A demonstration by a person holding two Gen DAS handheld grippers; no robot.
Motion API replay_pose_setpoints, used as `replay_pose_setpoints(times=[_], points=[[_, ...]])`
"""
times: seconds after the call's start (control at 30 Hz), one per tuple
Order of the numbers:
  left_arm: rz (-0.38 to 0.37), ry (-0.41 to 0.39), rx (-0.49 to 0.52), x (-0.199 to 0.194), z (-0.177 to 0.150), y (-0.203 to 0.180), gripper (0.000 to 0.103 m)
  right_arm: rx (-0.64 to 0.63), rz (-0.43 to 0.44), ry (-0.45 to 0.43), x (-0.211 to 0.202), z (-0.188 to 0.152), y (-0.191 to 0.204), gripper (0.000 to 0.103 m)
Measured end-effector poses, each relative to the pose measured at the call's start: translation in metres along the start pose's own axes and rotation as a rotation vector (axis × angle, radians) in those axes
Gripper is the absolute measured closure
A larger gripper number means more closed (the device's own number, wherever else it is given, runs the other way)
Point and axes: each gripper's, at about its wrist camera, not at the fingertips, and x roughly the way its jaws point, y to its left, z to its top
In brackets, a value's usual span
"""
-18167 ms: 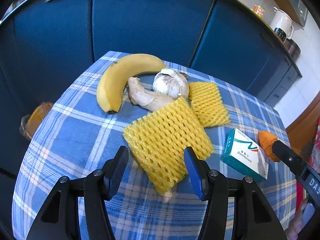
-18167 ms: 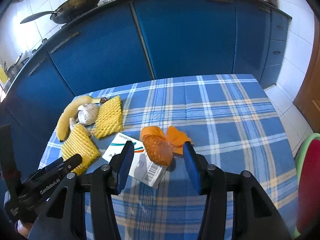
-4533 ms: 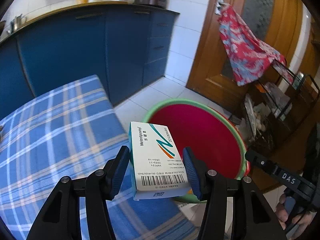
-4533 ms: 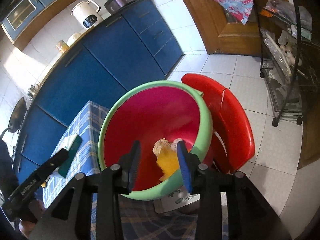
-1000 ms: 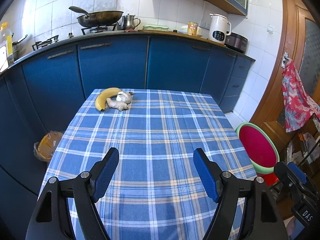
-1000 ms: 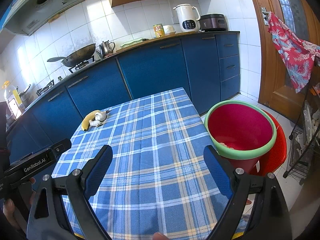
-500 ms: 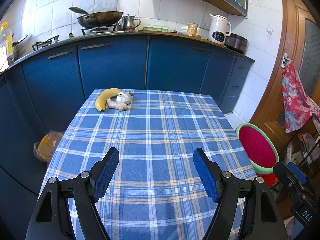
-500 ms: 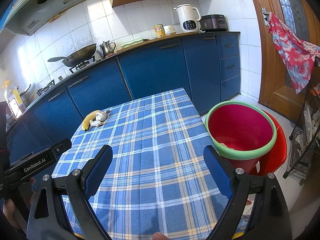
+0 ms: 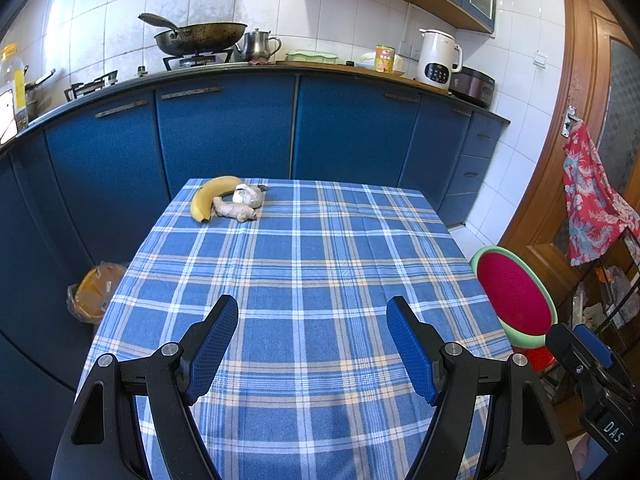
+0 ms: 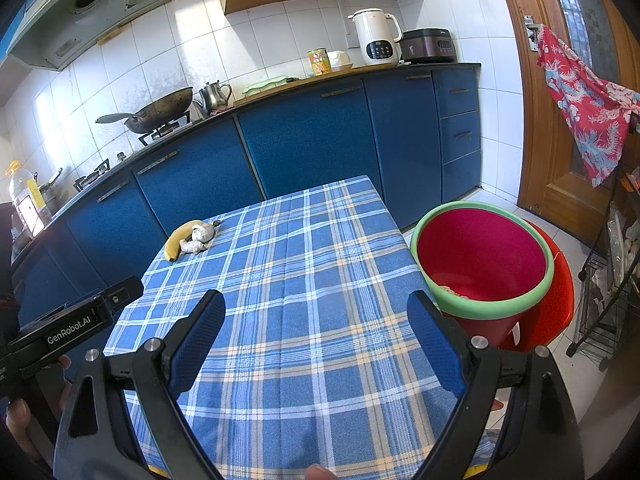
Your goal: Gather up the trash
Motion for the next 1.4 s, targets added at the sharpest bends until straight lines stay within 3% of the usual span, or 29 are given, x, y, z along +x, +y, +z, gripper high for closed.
replay_pose_setpoints(times=[1.4], points=[[-0.003, -0.006, 0.002, -0.0039, 0.0024, -0.0039, 0.025, -0.001, -0.001, -0.002, -0.0003, -0.0005, 0.001, 0.012]])
